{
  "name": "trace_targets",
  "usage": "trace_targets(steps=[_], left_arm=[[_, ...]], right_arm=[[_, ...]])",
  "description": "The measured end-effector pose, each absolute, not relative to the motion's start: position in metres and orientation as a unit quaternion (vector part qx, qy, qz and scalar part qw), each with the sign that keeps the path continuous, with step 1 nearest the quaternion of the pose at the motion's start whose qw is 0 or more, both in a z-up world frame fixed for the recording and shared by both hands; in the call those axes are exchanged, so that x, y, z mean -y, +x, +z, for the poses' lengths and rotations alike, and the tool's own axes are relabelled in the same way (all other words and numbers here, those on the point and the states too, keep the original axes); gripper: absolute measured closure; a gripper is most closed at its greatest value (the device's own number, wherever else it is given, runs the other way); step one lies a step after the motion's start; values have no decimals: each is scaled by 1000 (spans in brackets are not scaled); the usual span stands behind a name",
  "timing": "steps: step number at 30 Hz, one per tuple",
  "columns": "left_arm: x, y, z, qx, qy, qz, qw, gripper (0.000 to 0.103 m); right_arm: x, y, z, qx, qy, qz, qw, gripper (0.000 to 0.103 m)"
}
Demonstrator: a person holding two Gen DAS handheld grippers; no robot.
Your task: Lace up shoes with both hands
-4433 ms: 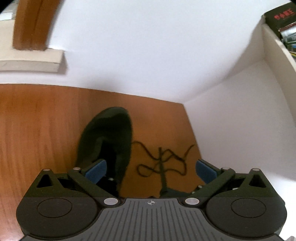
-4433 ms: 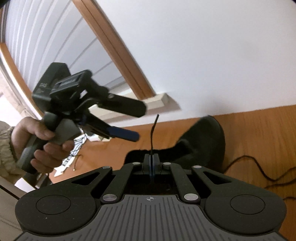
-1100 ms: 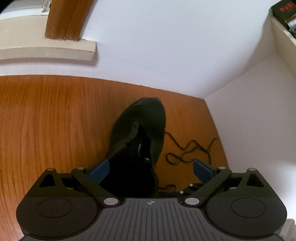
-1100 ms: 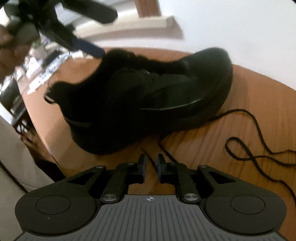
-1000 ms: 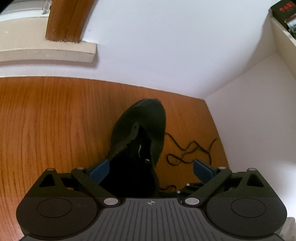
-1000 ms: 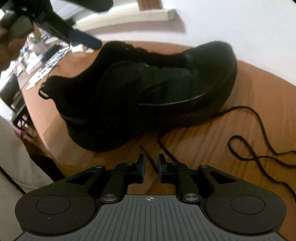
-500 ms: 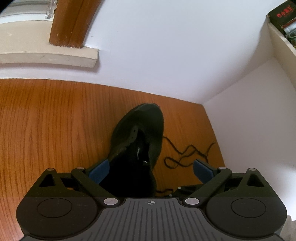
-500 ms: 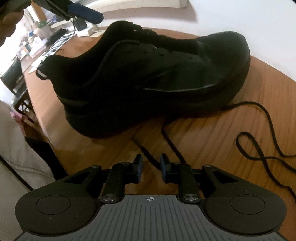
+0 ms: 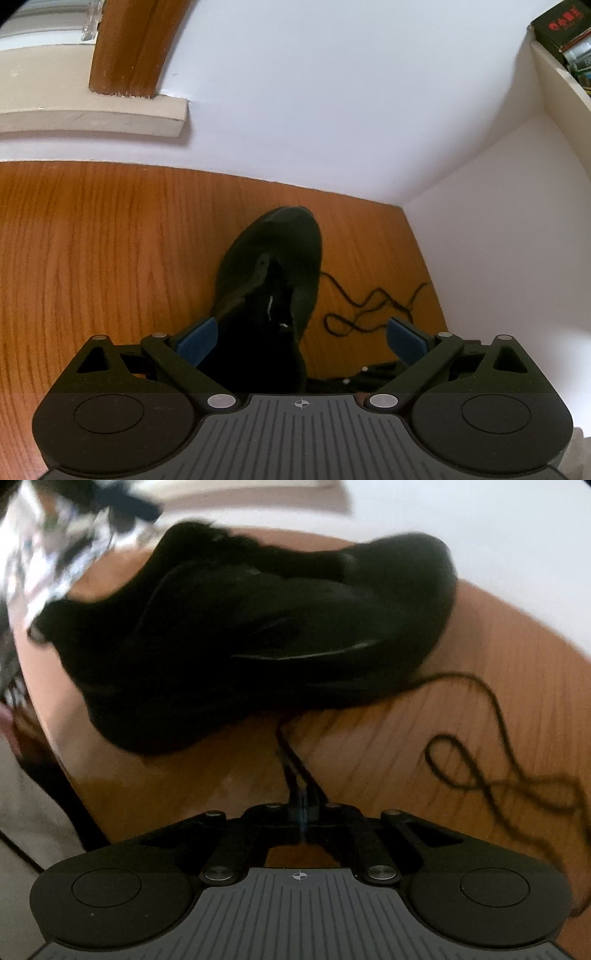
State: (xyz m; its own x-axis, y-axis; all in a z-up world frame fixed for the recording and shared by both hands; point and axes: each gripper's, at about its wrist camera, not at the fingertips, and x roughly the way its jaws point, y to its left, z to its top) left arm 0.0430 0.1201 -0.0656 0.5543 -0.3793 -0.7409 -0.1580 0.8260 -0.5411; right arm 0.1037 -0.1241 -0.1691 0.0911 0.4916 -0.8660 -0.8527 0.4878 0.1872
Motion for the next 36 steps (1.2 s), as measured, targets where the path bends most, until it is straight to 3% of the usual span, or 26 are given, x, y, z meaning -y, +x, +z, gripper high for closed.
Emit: trace_targets(steps=[5, 11, 16, 18, 36], left_arm=[[-116, 46, -68, -472, -286, -71, 831, 3], [-111, 49, -69, -475, -283, -76, 830, 3], [-111, 49, -69, -477, -281, -75, 830, 2], [-112, 49, -69, -477, -282, -75, 829, 2], [-112, 52, -69, -479, -280, -78, 828, 2]], right_arm=[[142, 110, -154, -493, -87, 472, 726, 101], [149, 108, -144, -469, -129, 464, 741, 96], [164, 117, -157, -464, -170, 427, 757, 79], [171, 123, -162, -470, -166, 408, 765, 67], [172, 148, -172, -520, -59, 394, 756, 67]])
